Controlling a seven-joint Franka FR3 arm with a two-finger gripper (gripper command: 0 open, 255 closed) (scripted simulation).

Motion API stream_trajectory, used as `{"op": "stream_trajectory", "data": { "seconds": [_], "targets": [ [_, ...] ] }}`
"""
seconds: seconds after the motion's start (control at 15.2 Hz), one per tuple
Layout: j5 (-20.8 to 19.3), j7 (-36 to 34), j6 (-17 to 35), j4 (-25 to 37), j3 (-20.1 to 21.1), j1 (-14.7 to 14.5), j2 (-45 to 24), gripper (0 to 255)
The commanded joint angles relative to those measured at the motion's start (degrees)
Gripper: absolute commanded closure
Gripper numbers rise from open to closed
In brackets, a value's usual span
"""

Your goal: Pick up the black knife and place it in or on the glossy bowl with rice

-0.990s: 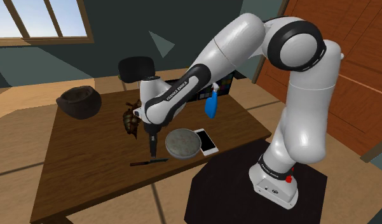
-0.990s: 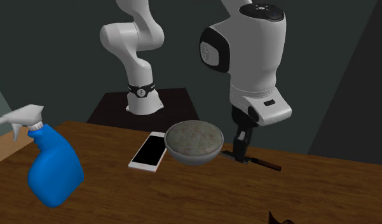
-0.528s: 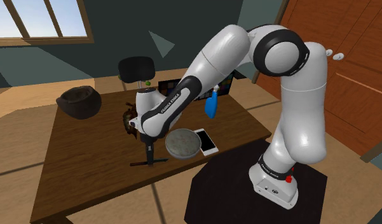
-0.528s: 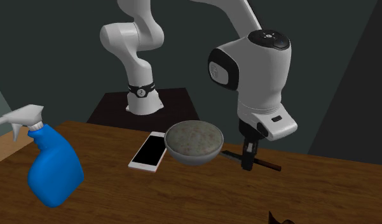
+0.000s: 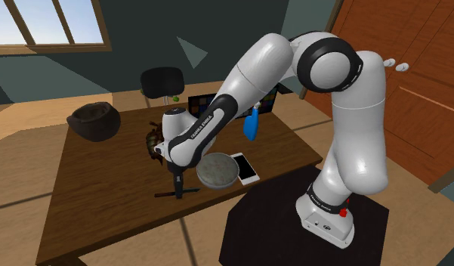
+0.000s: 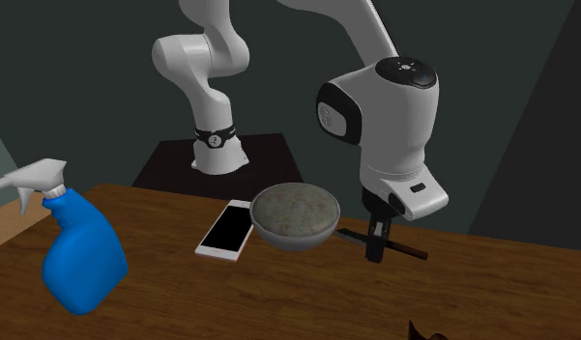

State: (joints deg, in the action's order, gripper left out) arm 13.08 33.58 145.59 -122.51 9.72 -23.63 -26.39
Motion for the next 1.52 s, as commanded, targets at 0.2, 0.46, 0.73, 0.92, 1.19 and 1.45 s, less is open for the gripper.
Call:
{"op": "stream_trajectory", "data": {
  "seconds": [0.2,0.46,0.73,0.92,1.19,1.45],
  "targets": [
    [0.0,0.0,0.0,0.0,0.0,0.0,0.0,255],
    [0.0,0.0,-0.1,0.1,0.0,0.0,-0.1,255],
    [0.0,0.0,0.0,0.0,0.0,0.0,0.0,255],
    [0.0,-0.3,-1.8,-0.2,0.0,0.1,2.0,255],
    [-0.1,-0.8,-4.2,-0.4,0.0,0.2,4.6,255],
    [-0.2,-1.3,-6.7,-0.3,0.0,0.3,7.1,255]
  ]
}}
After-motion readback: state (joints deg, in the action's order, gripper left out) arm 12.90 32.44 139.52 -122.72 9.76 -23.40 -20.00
